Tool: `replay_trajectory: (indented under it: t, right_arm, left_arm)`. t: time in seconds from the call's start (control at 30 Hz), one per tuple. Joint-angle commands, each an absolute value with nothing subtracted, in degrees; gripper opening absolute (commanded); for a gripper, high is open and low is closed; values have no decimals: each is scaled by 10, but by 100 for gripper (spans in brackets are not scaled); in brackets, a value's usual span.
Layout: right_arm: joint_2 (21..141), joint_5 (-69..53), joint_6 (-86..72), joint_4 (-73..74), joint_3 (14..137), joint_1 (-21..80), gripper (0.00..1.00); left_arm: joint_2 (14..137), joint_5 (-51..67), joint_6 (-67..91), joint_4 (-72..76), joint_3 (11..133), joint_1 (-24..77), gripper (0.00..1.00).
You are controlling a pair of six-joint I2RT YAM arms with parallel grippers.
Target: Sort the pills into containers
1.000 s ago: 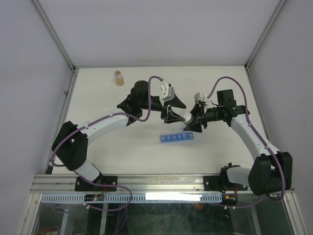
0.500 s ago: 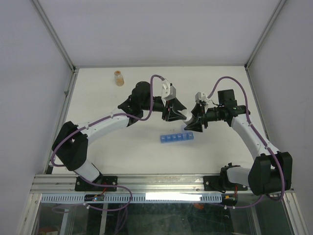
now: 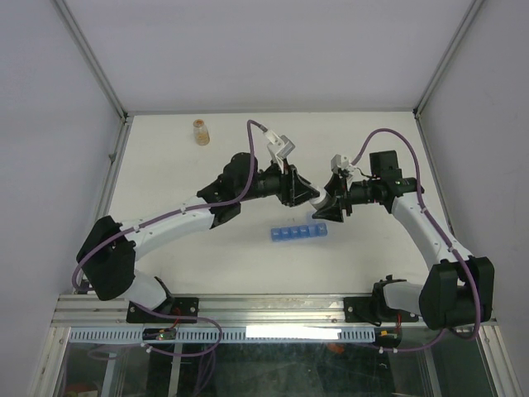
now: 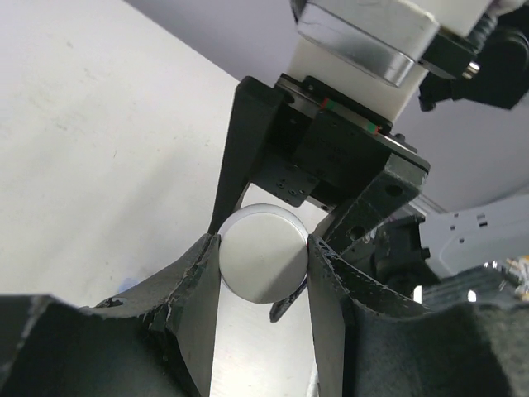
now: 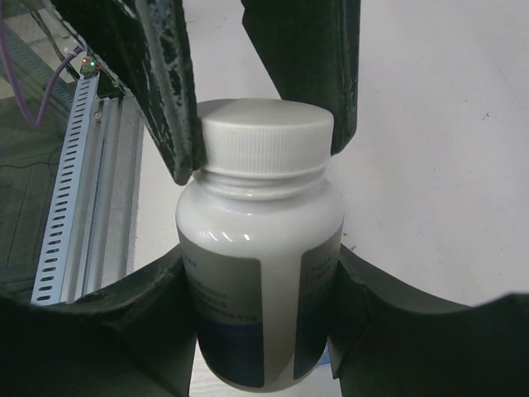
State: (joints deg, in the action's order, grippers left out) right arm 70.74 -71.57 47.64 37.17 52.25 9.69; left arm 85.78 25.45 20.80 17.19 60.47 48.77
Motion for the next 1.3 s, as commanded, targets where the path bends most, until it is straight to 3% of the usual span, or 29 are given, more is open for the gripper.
replay_trajectory:
  t: [0.0,0.47,1.27]
  right_arm:
    - [704,-726,478,352,547,98,0]
    - [705,-724,477,350,546,94,0]
    - [703,-721,476,347,544,94,0]
  left_arm:
    - [823,114,335,159,614,516,0]
    - [793,29,376,115,629,531,0]
    - [764,-6,466,86,609,496,0]
